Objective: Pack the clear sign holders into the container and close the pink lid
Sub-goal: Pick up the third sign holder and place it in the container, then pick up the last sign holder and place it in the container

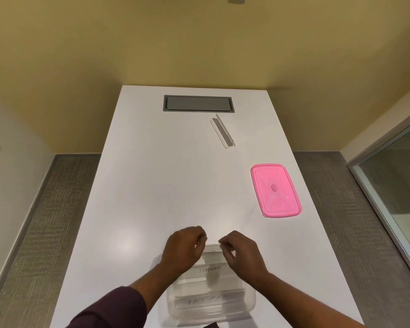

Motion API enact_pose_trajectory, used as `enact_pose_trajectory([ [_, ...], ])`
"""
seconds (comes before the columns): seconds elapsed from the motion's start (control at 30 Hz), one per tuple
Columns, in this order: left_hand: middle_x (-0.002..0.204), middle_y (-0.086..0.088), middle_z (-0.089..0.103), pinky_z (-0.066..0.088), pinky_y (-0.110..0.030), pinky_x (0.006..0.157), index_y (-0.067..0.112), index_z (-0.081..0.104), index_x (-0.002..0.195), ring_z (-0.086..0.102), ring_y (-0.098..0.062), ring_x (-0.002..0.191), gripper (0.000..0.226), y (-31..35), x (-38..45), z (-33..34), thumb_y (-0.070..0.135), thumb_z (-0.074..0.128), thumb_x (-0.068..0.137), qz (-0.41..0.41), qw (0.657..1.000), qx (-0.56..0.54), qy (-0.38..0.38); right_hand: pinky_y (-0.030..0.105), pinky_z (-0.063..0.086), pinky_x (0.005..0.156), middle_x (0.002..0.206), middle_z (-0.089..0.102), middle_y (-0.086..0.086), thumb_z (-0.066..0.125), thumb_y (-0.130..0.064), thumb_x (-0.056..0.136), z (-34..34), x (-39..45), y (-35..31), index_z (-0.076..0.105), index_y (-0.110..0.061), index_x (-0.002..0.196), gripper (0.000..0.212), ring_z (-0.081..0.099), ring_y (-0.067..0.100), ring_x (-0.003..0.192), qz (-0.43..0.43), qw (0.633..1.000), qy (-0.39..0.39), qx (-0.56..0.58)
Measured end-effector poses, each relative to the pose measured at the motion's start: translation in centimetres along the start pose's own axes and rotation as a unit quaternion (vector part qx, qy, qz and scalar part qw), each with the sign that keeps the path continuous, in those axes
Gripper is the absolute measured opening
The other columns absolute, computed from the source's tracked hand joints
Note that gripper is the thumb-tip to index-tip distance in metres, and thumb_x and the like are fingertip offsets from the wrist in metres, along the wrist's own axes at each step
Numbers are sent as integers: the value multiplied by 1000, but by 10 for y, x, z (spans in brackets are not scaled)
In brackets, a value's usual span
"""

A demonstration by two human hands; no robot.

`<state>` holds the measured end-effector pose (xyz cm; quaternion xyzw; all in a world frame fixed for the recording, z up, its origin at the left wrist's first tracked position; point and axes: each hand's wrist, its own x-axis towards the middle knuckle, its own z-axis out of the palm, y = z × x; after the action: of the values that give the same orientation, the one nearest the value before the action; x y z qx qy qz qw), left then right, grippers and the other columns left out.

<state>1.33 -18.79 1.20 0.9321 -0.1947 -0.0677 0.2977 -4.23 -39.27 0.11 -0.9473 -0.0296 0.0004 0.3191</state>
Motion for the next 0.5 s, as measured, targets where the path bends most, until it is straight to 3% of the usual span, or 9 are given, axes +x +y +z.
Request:
enact_pose_trajectory([
  [0.13, 81, 9, 73, 54, -31, 70, 25, 68, 89, 68, -11, 75, 9, -22, 29, -5, 29, 60, 89, -83, 996, -15, 11, 16, 52, 70, 86, 68, -14, 72, -15, 86, -12, 38, 6, 72, -24, 92, 11, 64, 1, 73, 74, 995, 52, 34],
  [0.33, 91, 4, 71, 52, -34, 73, 21, 66, 94, 66, -22, 86, 9, -74, 73, 1, 22, 57, 90, -138, 990, 21, 1, 31, 57, 75, 98, 71, -8, 71, -19, 88, -32, 118, 36, 72, -20, 100, 12, 68, 5, 75, 159, 986, 29, 41],
  [0.5, 131, -2, 59, 51, -38, 94, 16, 57, 128, 58, -24, 121, 36, -116, 104, 17, 23, 57, 92, -141, 988, 47, -27, 36, 56, 86, 103, 74, -3, 71, -21, 88, -41, 193, 67, 74, -18, 101, 14, 73, 13, 82, 209, 977, 14, 42],
])
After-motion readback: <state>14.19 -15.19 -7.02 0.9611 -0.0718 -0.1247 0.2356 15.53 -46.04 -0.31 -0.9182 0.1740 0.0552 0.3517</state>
